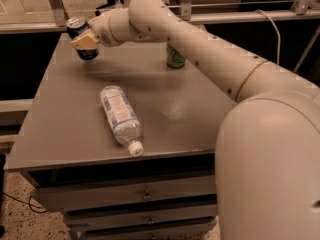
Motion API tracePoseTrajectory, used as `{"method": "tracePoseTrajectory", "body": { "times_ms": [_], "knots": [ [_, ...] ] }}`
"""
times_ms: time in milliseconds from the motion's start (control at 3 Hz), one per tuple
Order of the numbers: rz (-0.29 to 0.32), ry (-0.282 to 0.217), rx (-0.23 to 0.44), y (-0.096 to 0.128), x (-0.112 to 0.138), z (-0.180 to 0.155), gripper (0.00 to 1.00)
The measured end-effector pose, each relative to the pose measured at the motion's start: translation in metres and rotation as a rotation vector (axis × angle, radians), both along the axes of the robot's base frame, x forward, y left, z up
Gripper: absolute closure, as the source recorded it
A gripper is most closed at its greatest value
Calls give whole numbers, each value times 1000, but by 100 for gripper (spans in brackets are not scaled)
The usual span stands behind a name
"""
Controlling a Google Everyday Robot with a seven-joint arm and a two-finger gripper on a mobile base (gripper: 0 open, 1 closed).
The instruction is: Move pepsi can near green can
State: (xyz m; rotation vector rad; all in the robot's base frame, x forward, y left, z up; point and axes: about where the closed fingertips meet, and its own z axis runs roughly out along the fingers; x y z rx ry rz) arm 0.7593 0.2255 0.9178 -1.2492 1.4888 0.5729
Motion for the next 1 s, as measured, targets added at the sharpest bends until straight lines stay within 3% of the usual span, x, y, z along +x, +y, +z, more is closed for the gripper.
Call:
{"method": "tracePoseTrajectory", "body": {
  "times_ms": [333, 667, 1000],
  "knots": [
    [5, -61, 21, -39, -29, 43, 100],
    [13, -112, 67, -72, -89, 91, 100],
    [0, -99, 93, -86, -168, 114, 100]
  ]
}}
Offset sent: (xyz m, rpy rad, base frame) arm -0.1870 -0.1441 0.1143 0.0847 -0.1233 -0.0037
